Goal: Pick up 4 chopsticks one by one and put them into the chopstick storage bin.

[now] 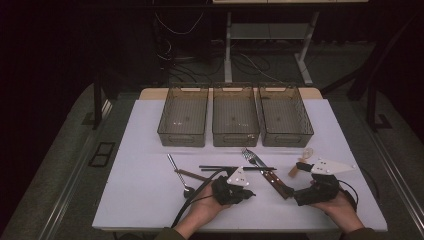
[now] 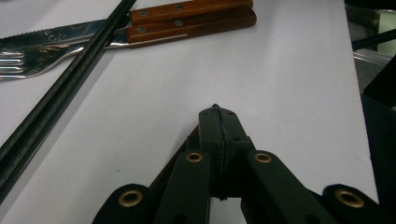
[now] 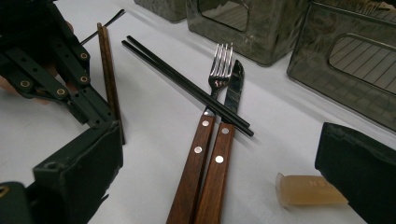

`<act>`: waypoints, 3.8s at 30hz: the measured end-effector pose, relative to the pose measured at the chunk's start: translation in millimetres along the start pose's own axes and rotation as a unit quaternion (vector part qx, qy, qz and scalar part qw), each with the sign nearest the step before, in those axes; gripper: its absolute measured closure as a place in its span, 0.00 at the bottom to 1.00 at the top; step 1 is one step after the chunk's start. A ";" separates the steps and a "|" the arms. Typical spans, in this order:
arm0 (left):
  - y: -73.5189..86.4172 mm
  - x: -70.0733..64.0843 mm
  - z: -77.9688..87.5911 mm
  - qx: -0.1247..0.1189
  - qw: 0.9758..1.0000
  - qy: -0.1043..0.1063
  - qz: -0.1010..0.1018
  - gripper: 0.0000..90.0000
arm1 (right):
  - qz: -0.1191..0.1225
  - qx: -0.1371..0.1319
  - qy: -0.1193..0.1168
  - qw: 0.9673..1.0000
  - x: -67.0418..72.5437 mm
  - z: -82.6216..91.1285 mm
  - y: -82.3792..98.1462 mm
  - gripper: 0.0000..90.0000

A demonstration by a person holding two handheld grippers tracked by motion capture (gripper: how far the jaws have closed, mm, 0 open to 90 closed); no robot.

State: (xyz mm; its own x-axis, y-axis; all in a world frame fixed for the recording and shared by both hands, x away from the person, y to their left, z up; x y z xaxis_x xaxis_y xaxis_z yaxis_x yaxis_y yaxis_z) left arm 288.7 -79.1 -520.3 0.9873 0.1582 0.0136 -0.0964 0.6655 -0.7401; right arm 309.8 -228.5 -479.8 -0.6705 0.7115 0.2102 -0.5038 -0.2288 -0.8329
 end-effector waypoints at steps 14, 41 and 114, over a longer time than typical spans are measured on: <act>-4.6 11.6 -6.2 -0.006 1.000 -0.008 0.005 0.99 | 0.002 0.002 0.000 1.000 0.3 -0.5 0.5 0.01; -10.6 16.2 54.7 -0.026 0.998 0.017 0.047 0.84 | -0.001 0.001 -0.002 1.000 0.7 1.0 0.8 0.01; 120.6 120.6 135.5 0.059 0.976 -0.135 0.158 0.99 | -0.002 0.005 0.001 1.000 0.5 -0.5 2.1 0.01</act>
State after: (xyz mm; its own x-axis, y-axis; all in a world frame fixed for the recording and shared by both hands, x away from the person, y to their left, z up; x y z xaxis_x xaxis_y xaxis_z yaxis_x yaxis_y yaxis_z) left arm 379.0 119.0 -516.9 0.8375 0.5462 -0.0144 -0.4214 0.6289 -0.6533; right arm 308.7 -228.4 -481.7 -0.6675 0.7137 0.2121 -0.5120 -0.2332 -0.8267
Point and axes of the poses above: each handheld gripper's, and its own axes: z roughly backward along the jaws, y roughly out of its underside, x roughly to its left, the point moved 10 cm from there along -z, roughly forward along the jaws, and after that the axes turned 7 degrees about -z, right-handed, at the moved point
